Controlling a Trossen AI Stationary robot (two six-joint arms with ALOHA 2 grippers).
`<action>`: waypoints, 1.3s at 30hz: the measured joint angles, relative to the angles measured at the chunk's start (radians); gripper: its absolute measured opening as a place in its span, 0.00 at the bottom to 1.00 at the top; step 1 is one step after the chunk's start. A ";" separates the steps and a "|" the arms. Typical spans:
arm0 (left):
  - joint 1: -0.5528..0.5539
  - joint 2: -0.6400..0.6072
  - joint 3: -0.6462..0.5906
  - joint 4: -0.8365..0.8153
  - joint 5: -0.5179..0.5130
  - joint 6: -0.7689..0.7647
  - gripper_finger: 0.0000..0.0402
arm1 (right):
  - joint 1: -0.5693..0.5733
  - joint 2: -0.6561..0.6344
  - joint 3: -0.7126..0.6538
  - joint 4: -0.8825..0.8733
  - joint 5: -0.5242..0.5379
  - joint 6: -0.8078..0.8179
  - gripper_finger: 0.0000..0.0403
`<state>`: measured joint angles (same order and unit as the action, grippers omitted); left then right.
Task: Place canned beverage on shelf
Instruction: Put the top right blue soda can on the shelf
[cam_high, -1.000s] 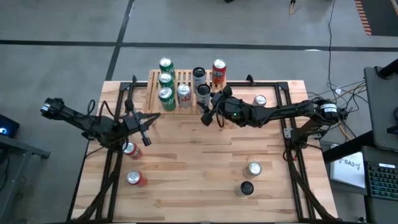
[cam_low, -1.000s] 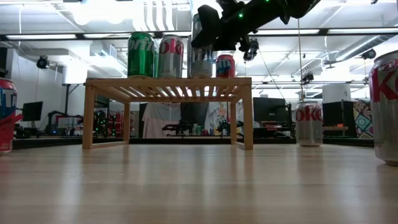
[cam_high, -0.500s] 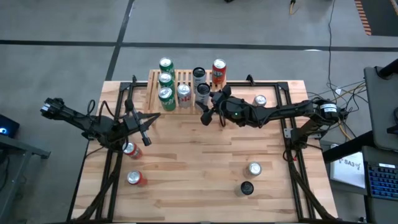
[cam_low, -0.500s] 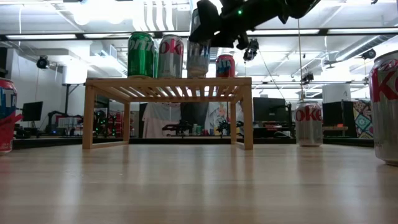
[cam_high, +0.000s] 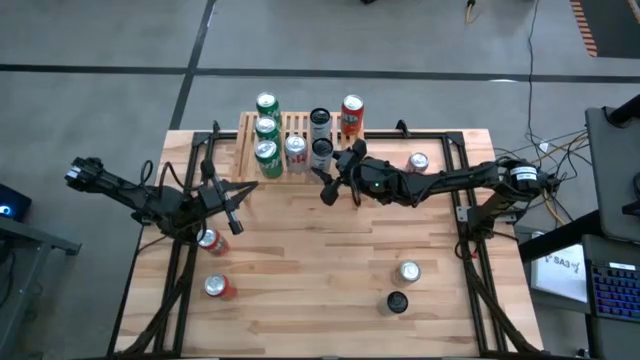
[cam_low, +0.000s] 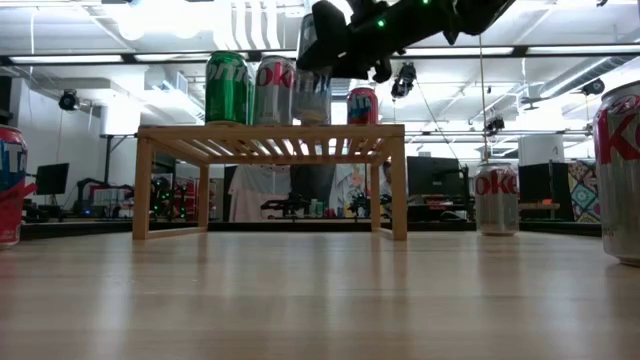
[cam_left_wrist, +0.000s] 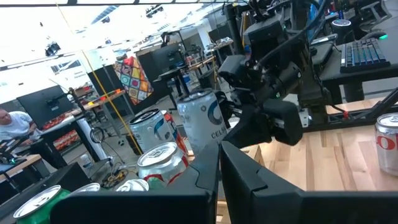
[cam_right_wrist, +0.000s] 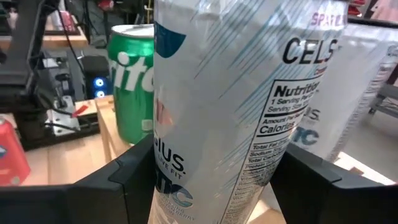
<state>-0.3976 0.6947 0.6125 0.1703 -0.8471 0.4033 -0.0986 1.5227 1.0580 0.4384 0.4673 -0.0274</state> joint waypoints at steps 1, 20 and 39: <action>0.000 0.000 0.000 -0.001 0.000 0.000 0.00 | 0.000 0.000 0.000 -0.005 0.004 0.000 0.61; 0.000 -0.001 0.000 -0.001 0.000 0.007 0.00 | 0.000 -0.008 0.001 -0.045 0.006 -0.022 0.61; 0.000 -0.001 0.000 -0.001 0.000 0.007 0.00 | 0.000 -0.002 0.001 -0.049 0.006 0.002 0.61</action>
<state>-0.3973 0.6941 0.6125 0.1696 -0.8474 0.4103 -0.0990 1.5211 1.0590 0.3894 0.4734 -0.0254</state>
